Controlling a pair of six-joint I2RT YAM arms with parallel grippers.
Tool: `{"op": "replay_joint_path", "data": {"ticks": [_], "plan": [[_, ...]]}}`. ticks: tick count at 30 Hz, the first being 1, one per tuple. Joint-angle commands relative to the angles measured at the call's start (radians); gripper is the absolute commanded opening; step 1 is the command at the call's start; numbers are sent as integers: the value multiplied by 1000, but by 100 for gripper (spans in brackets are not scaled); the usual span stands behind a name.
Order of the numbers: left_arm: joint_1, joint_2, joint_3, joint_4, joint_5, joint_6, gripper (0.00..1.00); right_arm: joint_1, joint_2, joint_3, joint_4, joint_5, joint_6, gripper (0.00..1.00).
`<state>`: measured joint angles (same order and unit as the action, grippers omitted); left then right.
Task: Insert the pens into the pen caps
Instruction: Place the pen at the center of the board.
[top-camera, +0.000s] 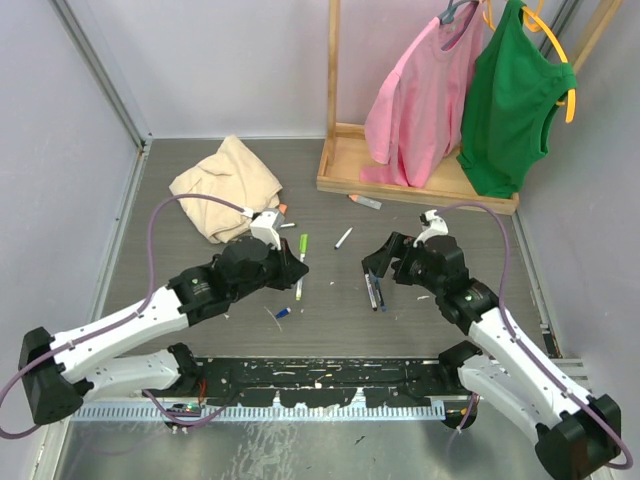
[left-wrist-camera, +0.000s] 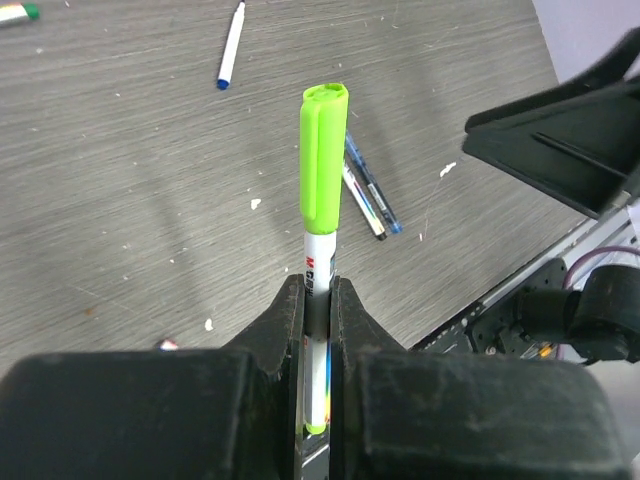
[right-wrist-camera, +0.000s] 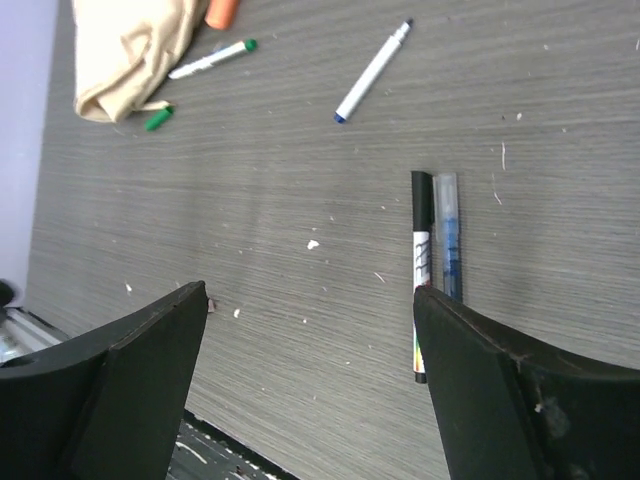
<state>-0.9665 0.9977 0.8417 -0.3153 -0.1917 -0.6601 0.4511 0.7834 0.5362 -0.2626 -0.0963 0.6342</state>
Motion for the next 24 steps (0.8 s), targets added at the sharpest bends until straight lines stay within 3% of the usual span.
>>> {"op": "replay_joint_path", "data": {"ticks": [1,5,10,24], "plan": [[-1,42,-36,239,-40,-97,0,-3,-92,3,33,36,11,90],[-25,127,-42,324,-93,-169,0,-4,-143,10,-9,104,17,91],[-82,250,-83,541,-127,-247,0,-3,-169,27,-63,163,40,92],[-106,664,146,387,-134,-432,1,-3,-249,33,-126,253,77,92]]}}
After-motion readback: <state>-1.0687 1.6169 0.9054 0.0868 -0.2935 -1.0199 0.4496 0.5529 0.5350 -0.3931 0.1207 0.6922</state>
